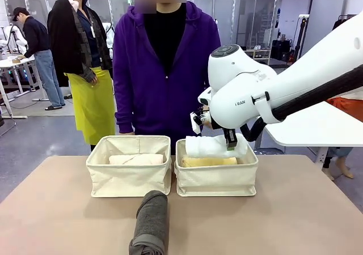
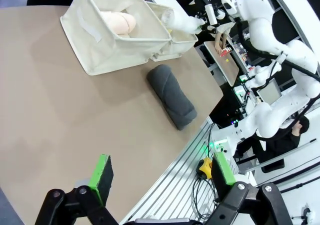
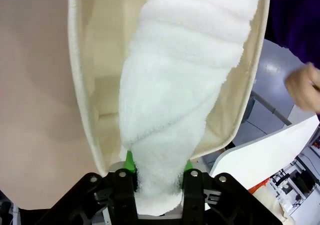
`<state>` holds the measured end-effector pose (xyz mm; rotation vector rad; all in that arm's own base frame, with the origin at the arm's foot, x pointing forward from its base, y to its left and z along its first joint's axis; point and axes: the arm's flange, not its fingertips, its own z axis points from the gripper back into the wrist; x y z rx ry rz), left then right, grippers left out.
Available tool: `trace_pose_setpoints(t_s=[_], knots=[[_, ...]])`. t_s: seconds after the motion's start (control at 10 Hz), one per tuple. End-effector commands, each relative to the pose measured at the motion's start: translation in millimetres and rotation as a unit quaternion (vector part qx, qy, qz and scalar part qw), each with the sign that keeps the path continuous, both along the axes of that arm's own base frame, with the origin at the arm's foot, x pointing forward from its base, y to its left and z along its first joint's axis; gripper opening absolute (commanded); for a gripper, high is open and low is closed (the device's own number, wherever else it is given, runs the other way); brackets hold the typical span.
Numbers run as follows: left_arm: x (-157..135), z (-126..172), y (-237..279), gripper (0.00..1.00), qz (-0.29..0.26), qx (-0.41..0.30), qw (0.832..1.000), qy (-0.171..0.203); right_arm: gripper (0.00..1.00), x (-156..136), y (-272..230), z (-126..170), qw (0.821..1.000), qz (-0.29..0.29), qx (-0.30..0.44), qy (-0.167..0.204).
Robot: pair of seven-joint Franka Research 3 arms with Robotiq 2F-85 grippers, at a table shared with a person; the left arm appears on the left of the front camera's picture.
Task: Divide the towels into two baskets.
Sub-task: Pick up one hotel-folded towel from the bottom of the table and place it in the Fabric basket indicated by the person.
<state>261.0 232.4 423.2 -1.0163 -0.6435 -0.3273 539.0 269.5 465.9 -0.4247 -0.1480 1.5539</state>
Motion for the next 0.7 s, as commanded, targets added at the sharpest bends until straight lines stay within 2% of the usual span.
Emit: trace_pose_setpoints(t_s=[0.0,0.1,0.2,0.6], knots=[[-2,0,2,1.0,-0.002,-0.008,1.0,-0.01,0.68,9,4,6,1.0,-0.011,0.006,-0.017],[-2,0,2,1.0,-0.002,-0.008,1.0,-0.01,0.82,10,3,5,1.0,-0.011,0.012,-0.01],[-2,0,2,1.0,-0.002,-0.008,1.0,-0.01,1.0,8,3,5,1.0,-0.009,0.011,-0.006],[-2,0,2,1.0,-0.002,-0.008,1.0,-0.01,1.0,-2,3,8,1.0,-0.014,0.012,-0.011]])
